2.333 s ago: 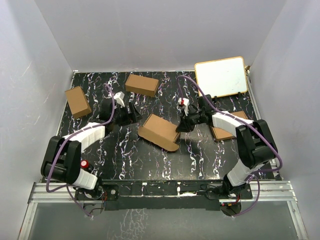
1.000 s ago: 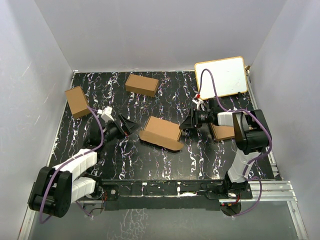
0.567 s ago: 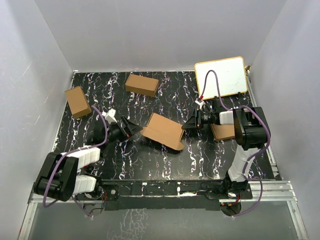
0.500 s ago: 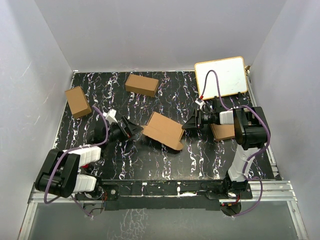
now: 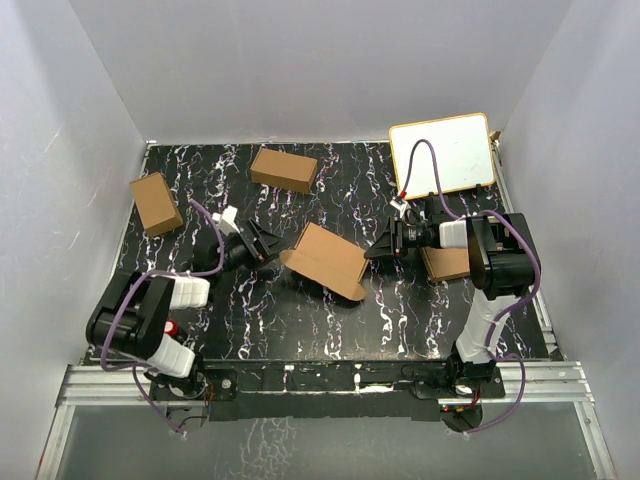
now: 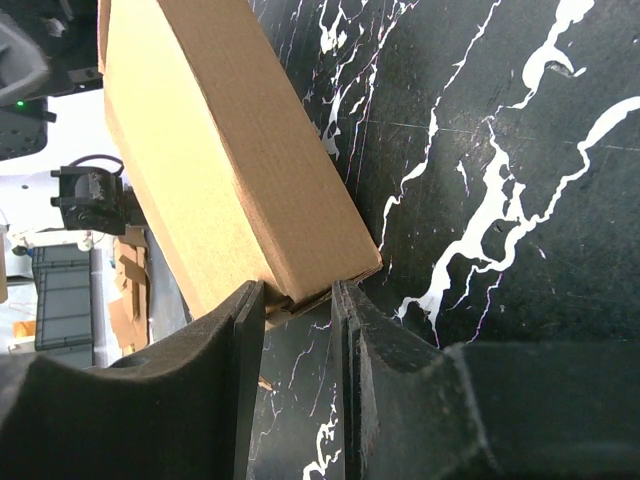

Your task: Fold the paper box

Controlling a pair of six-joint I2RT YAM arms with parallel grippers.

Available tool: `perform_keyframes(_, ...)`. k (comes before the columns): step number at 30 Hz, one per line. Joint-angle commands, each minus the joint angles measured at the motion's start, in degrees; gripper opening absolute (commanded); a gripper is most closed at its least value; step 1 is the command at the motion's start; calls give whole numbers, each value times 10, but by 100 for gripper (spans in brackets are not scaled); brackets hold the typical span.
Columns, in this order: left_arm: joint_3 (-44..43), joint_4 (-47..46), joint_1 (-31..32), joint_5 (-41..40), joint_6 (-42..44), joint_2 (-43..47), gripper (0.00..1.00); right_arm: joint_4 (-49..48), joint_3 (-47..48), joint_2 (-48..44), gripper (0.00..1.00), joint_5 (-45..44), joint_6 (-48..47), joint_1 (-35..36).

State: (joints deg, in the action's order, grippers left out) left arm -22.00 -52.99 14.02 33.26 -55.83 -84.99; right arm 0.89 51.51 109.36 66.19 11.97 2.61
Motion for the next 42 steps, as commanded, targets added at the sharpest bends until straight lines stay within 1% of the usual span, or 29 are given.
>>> perform_keyframes(1,-18,-56,10,15,-17,-40,97,8,12,17,35,-47,-31,-3)
perform_keyframes(15,-45,-118,72,-31,-51,-132,96,20,18,22,35,-47,-42,-3)
perform_keyframes(16,-46,-121,74,-36,-57,-136,94,21,18,22,35,-45,-43,-2)
perform_keyframes(21,-57,-121,83,-53,-73,-144,80,31,24,20,38,-45,-54,-3)
perform_keyframes(27,-55,-88,95,-94,-74,-113,66,37,28,18,43,-44,-58,-3)
perform_keyframes(30,-50,-89,97,-100,-78,-103,62,44,33,14,45,-42,-65,-3)
perform_keyframes(32,-47,-88,97,-104,-81,-95,61,53,37,11,47,-41,-71,-3)
perform_keyframes(34,-43,-84,97,-111,-83,-84,56,65,44,7,49,-41,-80,-4)
perform_keyframes(38,-40,-64,97,-124,-81,-57,52,77,51,-4,54,-38,-90,-10)
perform_keyframes(42,-42,-36,97,-129,-75,-36,50,81,52,-12,56,-35,-94,-12)
